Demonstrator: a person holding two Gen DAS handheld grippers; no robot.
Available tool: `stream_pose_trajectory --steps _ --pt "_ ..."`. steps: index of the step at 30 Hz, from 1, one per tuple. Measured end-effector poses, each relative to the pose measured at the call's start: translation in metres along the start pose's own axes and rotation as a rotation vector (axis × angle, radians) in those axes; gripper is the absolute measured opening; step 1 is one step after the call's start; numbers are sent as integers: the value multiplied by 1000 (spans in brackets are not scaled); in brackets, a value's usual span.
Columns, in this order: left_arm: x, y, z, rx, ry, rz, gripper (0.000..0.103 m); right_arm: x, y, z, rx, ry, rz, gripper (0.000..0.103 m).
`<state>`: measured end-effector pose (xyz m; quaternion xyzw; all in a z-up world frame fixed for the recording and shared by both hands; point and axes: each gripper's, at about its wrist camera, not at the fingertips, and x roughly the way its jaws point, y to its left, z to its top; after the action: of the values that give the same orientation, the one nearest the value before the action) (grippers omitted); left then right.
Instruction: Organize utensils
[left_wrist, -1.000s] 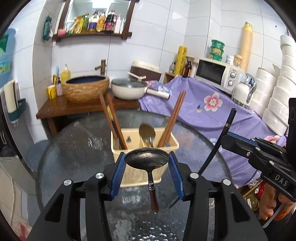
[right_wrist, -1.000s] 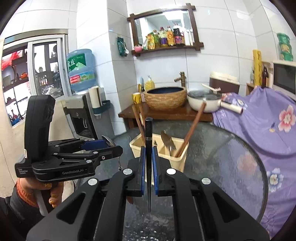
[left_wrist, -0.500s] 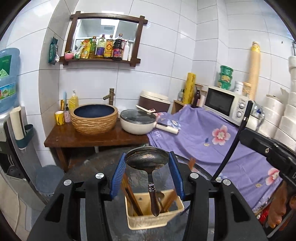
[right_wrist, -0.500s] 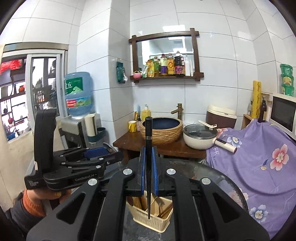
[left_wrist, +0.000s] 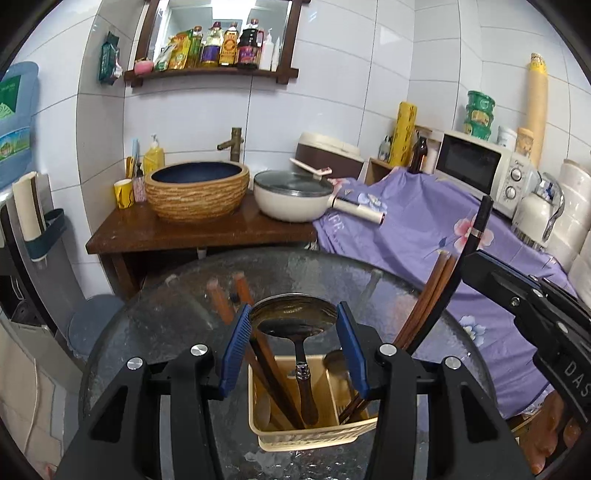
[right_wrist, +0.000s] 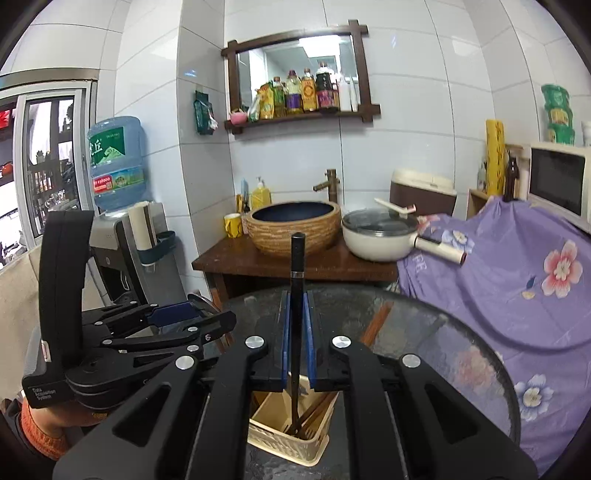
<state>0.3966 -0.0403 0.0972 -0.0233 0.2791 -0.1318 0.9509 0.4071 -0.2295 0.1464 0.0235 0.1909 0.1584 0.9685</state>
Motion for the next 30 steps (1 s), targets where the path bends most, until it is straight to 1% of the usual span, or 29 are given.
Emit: stream_pose_trajectory --steps 6,12,19,22,23,24,25,26,27,28,29,30 --pt "18 -1 -24 19 51 -1 46 15 -2 -23 12 36 -1 8" --pt "28 -5 -40 38 83 6 46 20 -6 -34 26 54 -4 8" --pt "31 -7 -46 56 93 -6 46 29 -10 -46 38 79 -19 8" --pt "28 -8 -45 55 77 -6 48 27 -8 -48 18 64 -29 8" --pt "24 -8 -44 57 64 -7 49 25 -7 -48 5 55 -36 8" --pt "20 -9 -43 62 48 -4 56 23 -6 -48 -2 51 -34 9" --pt "16 -10 -43 65 36 -2 62 19 -5 -48 -9 36 -43 13" --pt "7 -11 -43 71 12 1 64 16 -5 -48 -12 25 -53 20" --pt "2 -11 -43 73 0 4 69 10 -6 -48 -14 11 -64 24" --pt "-7 -11 -44 77 -25 14 75 4 -7 -49 -12 -2 -73 35" --pt "-12 -11 -46 79 -40 22 79 -2 -8 -50 -7 -14 -78 43" --pt "-21 -9 -50 78 -65 36 88 -11 -10 -52 -1 -35 -81 45"
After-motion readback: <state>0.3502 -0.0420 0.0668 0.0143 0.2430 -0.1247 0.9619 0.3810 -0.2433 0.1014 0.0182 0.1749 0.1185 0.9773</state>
